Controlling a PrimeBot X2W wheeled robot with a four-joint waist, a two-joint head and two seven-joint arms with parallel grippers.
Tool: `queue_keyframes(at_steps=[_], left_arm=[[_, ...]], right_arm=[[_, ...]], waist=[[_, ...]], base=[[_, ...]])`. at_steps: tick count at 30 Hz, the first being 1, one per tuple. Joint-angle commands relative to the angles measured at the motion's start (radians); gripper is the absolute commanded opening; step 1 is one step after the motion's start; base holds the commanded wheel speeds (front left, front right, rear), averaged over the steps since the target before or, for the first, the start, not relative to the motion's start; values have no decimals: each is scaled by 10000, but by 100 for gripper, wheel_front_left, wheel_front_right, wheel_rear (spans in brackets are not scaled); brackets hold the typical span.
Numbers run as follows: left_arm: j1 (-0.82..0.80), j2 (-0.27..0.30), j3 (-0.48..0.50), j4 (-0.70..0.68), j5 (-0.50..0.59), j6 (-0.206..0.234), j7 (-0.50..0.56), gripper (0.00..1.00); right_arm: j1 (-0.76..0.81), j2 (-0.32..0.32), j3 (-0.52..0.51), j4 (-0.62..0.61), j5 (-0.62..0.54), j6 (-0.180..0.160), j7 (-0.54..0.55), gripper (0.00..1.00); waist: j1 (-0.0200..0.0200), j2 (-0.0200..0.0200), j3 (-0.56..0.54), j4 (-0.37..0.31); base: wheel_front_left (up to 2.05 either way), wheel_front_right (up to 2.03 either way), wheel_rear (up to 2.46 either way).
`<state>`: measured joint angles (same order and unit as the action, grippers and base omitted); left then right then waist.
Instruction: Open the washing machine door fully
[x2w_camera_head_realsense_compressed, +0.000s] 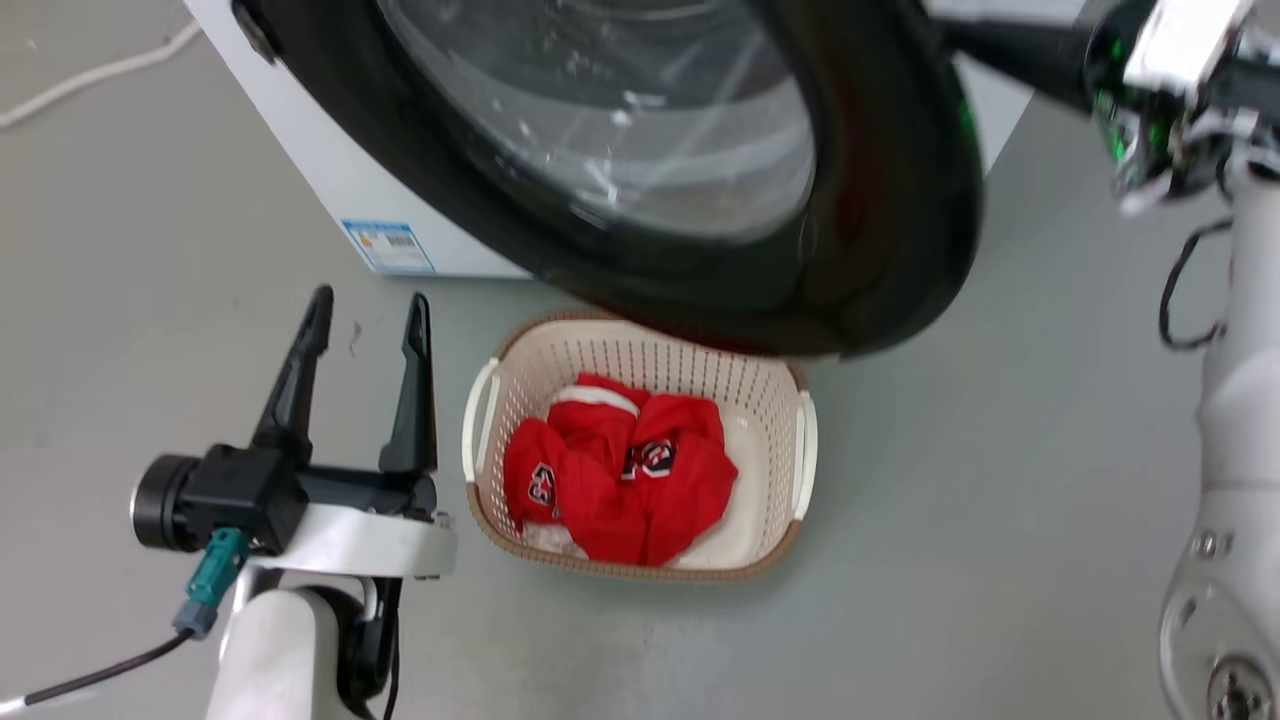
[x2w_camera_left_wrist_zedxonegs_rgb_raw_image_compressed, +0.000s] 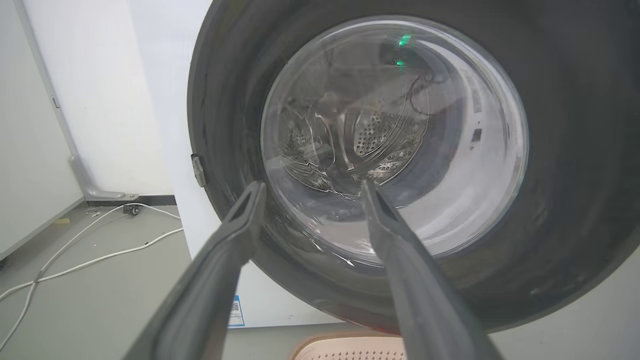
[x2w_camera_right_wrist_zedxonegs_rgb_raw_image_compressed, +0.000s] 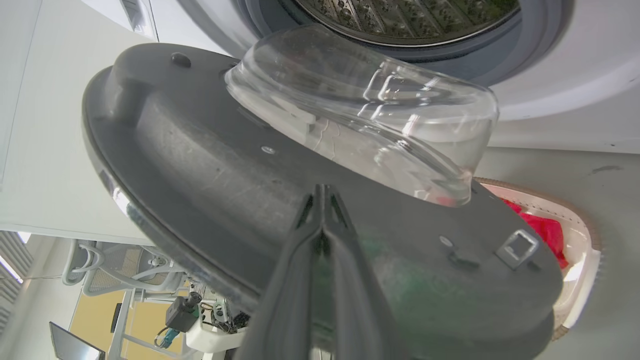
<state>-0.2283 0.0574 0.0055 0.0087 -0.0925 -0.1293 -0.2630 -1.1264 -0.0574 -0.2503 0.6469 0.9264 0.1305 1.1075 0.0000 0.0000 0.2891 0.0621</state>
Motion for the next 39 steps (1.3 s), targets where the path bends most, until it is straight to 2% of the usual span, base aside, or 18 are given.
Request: queue_keyframes(at_steps=[1,5,14,20,29,35,39], left_arm=[[198,-13,-27,54,27,-23,-25,100],[547,-35,-121,161,60,-24,-25,100],[1165,-61,-254,253,86,-24,-25,100],[1339,-67,-214,316,98,-24,-25,100],[1346,-75,-96,299,88,3,-25,100],[1332,-76,-51,239,37,60,-25,100],[1323,-75,-18,251,-6,92,-25,100]], right_arm=[[474,92,71,-235,192,4,195,0],[1582,123,662,-815,1207,4,487,0],[3737,104,2592,-2191,2919,2,297,0],[4651,107,4113,-2915,3908,2,-259,0],[4948,105,5925,-3288,5106,2,-1477,0],[5049,90,6426,-3263,5531,2,-2396,0],[5284,79,6052,-3337,5659,2,-3770,0]], waist=[[0,0,-505,62],[0,0,-1023,116],[0,0,-1782,219],[0,0,-2021,224],[0,0,-2174,258],[0,0,-2087,232],[0,0,-2084,183]], base=[[0,0,0],[0,0,0],[0,0,0],[0,0,0],[0,0,0],[0,0,0],[0,0,0]])
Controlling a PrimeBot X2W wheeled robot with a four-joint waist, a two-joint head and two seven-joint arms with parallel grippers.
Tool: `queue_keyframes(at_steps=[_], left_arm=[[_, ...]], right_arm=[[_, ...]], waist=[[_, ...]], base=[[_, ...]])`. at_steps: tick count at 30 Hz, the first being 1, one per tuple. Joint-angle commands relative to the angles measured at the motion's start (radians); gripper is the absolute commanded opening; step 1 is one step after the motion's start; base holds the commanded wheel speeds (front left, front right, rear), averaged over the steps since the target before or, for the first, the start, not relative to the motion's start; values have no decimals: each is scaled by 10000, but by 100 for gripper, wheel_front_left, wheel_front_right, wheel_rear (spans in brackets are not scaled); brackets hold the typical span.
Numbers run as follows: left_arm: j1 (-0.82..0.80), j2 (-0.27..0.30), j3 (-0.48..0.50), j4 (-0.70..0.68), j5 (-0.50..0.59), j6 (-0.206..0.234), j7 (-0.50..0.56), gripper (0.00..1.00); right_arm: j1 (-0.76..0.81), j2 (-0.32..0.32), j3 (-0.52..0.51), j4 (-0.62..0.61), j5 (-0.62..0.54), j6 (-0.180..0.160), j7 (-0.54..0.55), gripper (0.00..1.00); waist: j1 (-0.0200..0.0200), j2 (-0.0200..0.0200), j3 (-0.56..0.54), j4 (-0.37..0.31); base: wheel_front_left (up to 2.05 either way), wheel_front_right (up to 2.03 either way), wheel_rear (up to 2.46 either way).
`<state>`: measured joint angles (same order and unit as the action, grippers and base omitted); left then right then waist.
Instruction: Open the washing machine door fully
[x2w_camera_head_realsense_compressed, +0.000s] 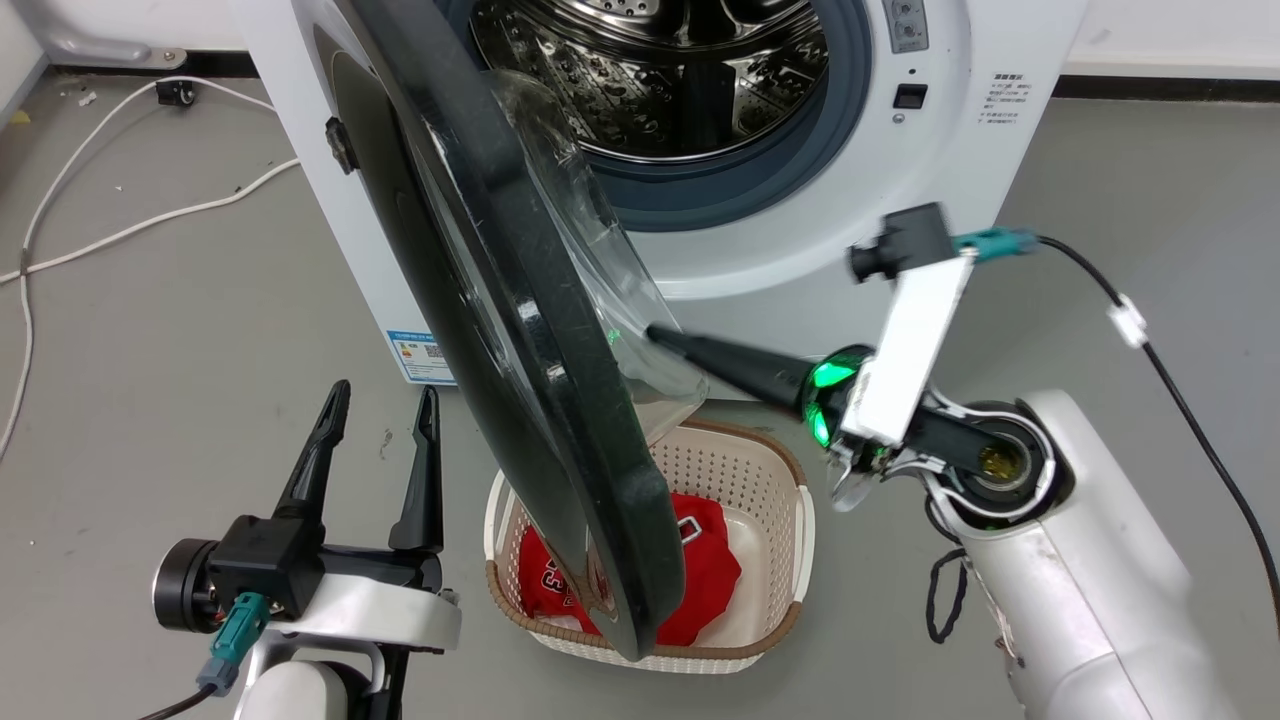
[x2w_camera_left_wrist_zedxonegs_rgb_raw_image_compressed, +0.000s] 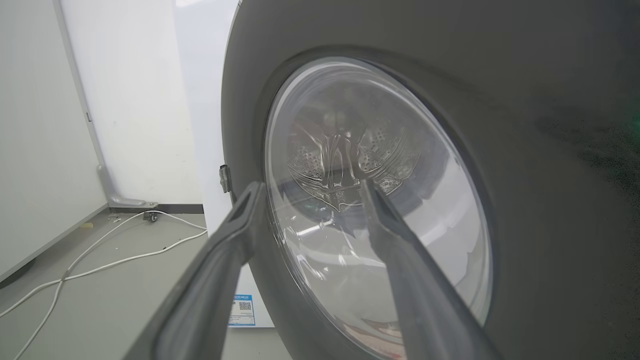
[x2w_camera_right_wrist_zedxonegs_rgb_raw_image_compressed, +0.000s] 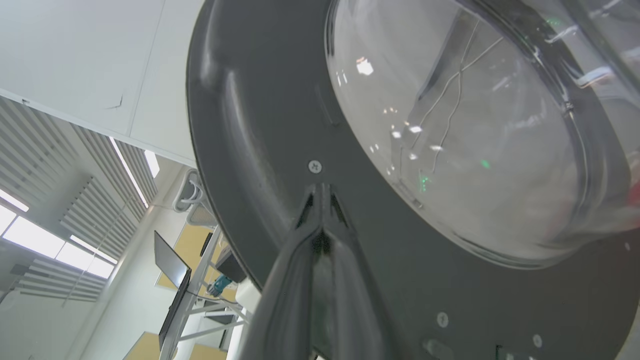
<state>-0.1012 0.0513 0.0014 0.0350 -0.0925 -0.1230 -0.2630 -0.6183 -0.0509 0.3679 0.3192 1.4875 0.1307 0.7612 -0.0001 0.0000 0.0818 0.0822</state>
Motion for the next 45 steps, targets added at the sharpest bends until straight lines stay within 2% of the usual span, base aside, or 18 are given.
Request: queue_keyframes(at_steps=[1,4,5,6,7,8,18,22,28,29,34,37,40,45], left_arm=[[74,-14,39,-13,-10,36,-25,100],[184,-13,56,-22,-5,63,-25,100],[201,-14,70,-32,-2,61,-25,100],[203,-13,95,-38,-2,76,-25,100],[223,-13,111,-39,4,83,-25,100],[266,-13,143,-49,10,81,-25,100],[529,-12,390,-94,43,155,-25,100],[582,-11,436,-81,32,176,-25,100],[633,-12,482,-106,19,207,-25,100],[633,-12,482,-106,19,207,-25,100],[595,-12,487,-145,35,234,-25,100],[533,-13,504,-148,67,226,-25,100],[482,-11,512,-130,109,200,-25,100],[453,-10,503,-94,118,157,-25,100]], right_arm=[[314,10,-322,-70,80,0,-810,0],[743,16,-737,-220,170,0,-2049,0],[913,11,-934,-267,192,0,-2532,12],[1091,11,-1113,-316,194,0,-3007,41],[1254,11,-1299,-405,105,0,-3535,79],[1435,11,-1492,-474,-47,0,-4131,100],[3187,16,-1860,-224,-1350,0,-8197,100],[3703,-15,-2057,23,-2504,0,-9558,100],[4234,-20,-2796,1,-4753,0,-10234,100],[4234,-20,-2796,1,-4753,0,-10234,100],[4652,-6,-4441,-1450,-9082,0,-10251,100],[5021,13,-4808,-2723,-11696,-1,-10254,100],[5465,14,-4655,-3553,-12993,-1,-10254,100],[6165,15,-4488,-4241,-14443,-1,-10256,100]], waist=[[1,0,-23,-42],[1,0,-90,-116],[1,0,-101,-151],[1,0,-119,-184],[1,0,-149,-225],[1,0,-164,-278],[1,0,-294,-658],[1,0,-314,-707],[1,0,-338,-723],[1,0,-338,-723],[1,0,-325,-685],[1,0,-322,-661],[1,0,-327,-648],[1,0,-392,-629]], base=[[0,0,0],[0,0,0],[0,0,0],[0,0,0],[0,0,0],[0,0,0],[0,0,0],[0,0,0],[0,0,0],[0,0,0],[0,0,0],[0,0,0],[0,0,0],[0,0,0]])
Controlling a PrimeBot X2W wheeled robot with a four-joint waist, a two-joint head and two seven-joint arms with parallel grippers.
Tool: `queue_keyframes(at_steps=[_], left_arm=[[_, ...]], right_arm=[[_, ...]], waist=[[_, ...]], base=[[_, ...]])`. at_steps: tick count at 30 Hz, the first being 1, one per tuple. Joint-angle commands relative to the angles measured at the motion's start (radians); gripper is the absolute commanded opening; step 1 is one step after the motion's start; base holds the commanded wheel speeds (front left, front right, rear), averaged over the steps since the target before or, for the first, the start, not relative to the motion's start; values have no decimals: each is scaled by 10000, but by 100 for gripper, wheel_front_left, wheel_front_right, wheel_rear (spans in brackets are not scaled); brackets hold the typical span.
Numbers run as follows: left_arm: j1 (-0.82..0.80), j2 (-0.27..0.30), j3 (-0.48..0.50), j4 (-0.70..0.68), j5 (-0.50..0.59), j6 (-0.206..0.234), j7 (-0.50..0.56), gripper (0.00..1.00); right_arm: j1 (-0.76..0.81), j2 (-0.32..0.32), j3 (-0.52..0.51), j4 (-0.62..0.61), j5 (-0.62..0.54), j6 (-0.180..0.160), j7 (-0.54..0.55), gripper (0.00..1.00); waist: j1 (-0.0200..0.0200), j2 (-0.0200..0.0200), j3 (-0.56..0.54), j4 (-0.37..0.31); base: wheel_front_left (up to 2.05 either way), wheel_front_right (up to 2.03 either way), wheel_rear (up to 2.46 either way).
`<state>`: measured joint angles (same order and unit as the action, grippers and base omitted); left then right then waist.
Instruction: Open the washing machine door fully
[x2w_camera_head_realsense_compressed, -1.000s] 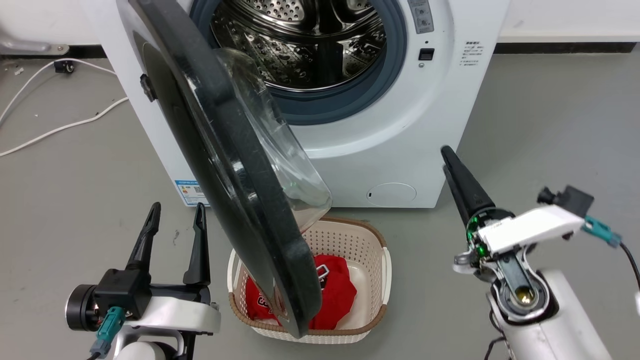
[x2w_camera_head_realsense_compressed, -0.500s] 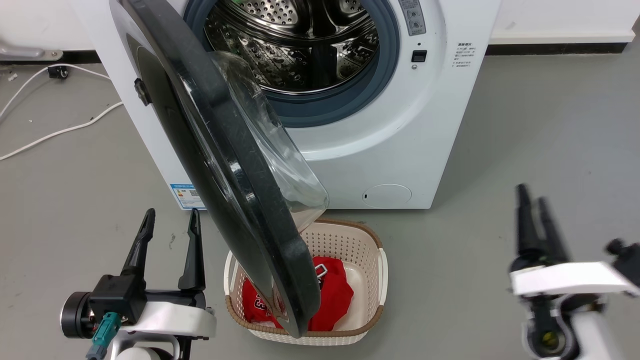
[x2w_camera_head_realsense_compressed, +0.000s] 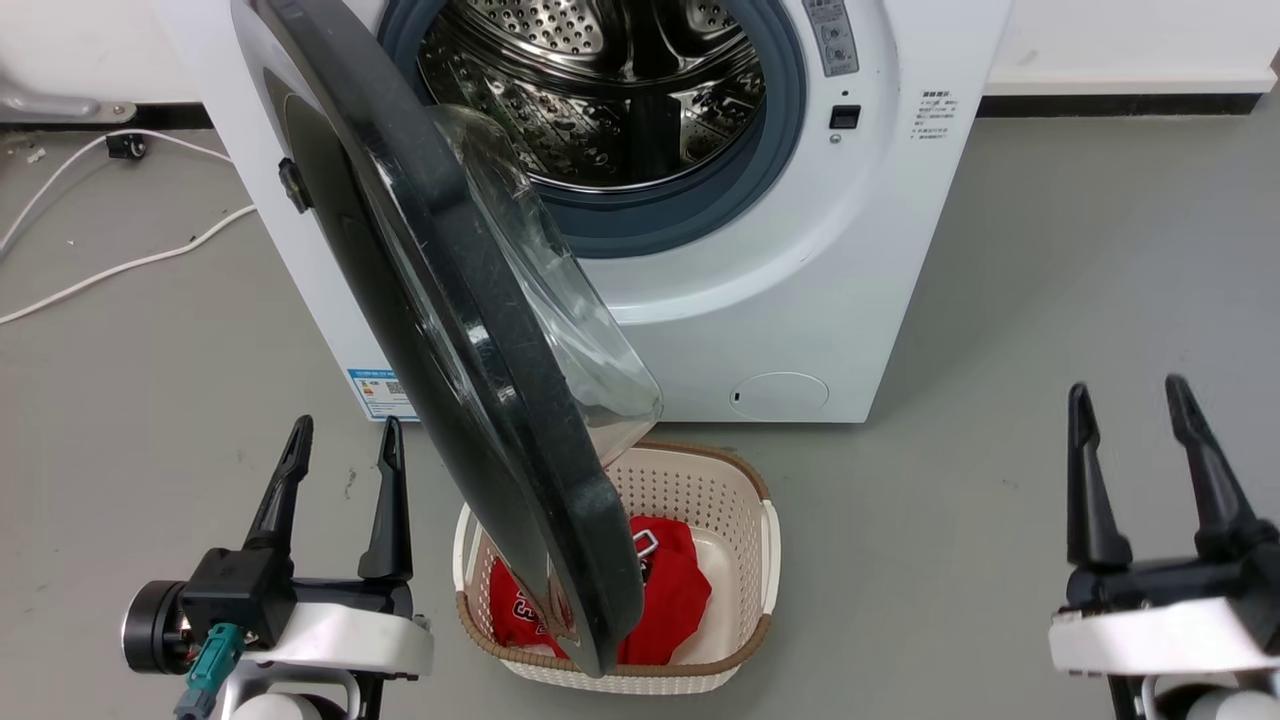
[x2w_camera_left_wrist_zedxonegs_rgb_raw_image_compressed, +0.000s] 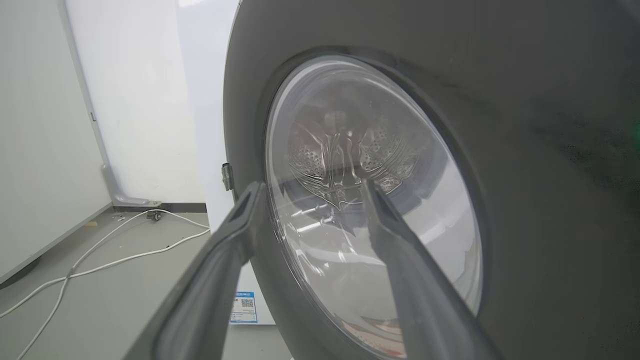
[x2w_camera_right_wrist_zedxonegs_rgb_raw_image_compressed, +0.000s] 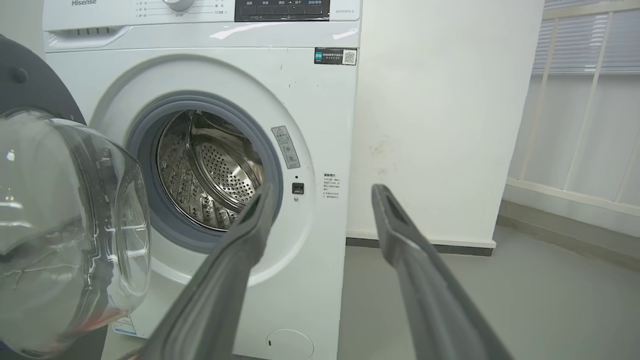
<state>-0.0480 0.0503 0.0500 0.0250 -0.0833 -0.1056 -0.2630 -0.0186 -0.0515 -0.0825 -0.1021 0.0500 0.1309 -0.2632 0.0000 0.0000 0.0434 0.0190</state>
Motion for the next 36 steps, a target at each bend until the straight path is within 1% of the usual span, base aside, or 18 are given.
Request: queue_keyframes(at_steps=[1,4,8,10,14,25,26,27,33,36], left_arm=[[-71,0,13,11,35,-26,-25,100],[-22,0,-8,14,68,-44,-25,100],[48,-2,-43,27,76,-57,-25,100],[73,0,-55,30,65,-51,-25,100],[99,0,-67,47,81,-62,-25,100],[64,0,-114,98,58,-97,-25,100],[75,-2,-119,116,60,-99,-25,37],[66,-2,-125,87,67,-104,-25,0],[-5,0,-89,-95,121,-130,-25,0],[-145,0,-44,-435,80,-139,-25,0]], right_arm=[[295,21,20,-113,-202,-3,-13,100],[656,21,83,-132,-434,-3,-13,100],[968,20,79,362,-62,-3,-15,100],[974,20,65,623,128,-3,-14,100],[771,21,74,845,158,-3,-15,100],[599,20,76,929,299,-3,-16,100],[601,20,81,939,307,-3,-14,100],[600,20,86,946,327,-3,-14,100],[550,20,101,985,372,-3,-16,100],[519,20,100,1009,402,-3,-16,100]], waist=[[0,0,-25,6],[0,0,-72,3],[0,0,-100,-22],[0,0,-103,-42],[0,0,-93,-83],[0,0,-75,-63],[0,0,-78,-61],[0,0,-77,-59],[0,0,-34,-56],[0,0,1,-56]], base=[[0,0,0],[0,0,0],[0,0,0],[0,0,0],[0,0,0],[0,0,0],[0,0,0],[0,0,0],[0,0,0],[0,0,0]])
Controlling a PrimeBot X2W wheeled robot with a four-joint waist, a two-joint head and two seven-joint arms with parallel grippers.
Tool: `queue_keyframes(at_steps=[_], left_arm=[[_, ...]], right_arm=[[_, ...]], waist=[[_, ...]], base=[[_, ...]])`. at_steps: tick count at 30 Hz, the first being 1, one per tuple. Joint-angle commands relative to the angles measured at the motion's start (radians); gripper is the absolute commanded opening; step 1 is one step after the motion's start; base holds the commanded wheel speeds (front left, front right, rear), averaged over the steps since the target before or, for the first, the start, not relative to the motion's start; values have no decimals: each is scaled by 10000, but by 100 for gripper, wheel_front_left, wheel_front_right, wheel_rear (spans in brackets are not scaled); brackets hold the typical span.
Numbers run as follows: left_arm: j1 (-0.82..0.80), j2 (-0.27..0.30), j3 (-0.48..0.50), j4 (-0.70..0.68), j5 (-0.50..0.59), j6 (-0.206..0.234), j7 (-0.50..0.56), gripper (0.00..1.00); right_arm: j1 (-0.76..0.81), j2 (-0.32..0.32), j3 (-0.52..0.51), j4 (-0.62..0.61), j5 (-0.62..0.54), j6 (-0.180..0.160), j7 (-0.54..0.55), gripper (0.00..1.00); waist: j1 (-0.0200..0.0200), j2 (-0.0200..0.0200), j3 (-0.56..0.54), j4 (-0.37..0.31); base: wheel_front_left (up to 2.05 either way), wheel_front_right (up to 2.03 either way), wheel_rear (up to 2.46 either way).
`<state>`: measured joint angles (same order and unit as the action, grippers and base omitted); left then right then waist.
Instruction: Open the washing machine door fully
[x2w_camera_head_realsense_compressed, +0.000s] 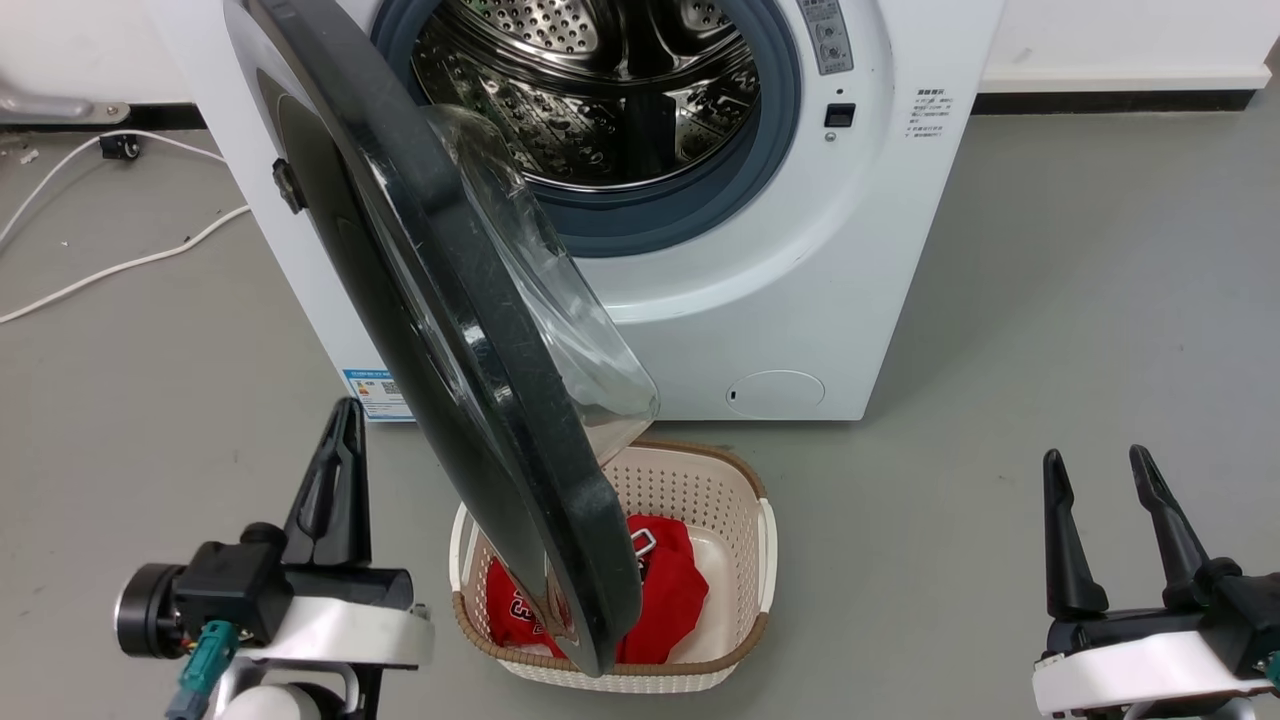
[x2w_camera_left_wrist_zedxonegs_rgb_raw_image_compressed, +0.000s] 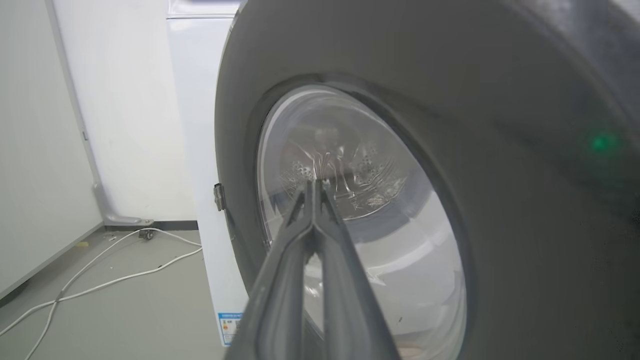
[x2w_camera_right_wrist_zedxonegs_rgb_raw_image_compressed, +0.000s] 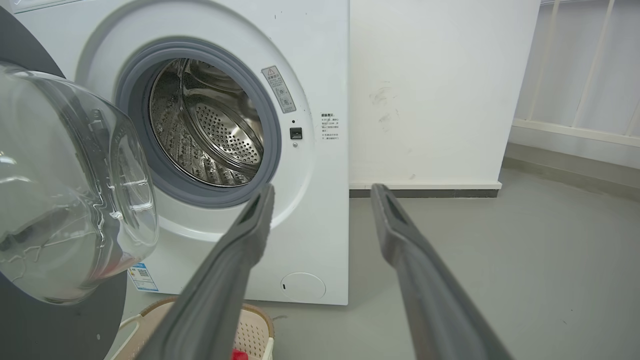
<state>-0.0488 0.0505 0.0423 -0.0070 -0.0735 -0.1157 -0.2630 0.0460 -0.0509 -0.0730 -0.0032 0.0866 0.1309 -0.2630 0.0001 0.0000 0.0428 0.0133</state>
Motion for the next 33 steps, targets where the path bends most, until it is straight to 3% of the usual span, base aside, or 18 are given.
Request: queue_keyframes(at_steps=[1,20,27,33], left_arm=[[-166,-2,46,-254,-24,-39,-25,0],[-1430,-2,-157,-5902,727,310,-23,0],[-1251,107,-1525,-6749,743,49,-20,0],[-178,334,-3336,-5804,414,-89,-22,0]], right_arm=[[-134,15,4,30,50,-3,-18,100],[-299,15,-23,196,210,-3,-18,100],[-294,15,-35,244,242,-3,-18,100],[-243,15,12,269,289,-3,-17,100]], waist=[[-1,0,12,2],[-1,0,109,-13],[-1,0,102,-27],[-1,0,26,-49]], base=[[0,0,0],[0,0,0],[0,0,0],[0,0,0]])
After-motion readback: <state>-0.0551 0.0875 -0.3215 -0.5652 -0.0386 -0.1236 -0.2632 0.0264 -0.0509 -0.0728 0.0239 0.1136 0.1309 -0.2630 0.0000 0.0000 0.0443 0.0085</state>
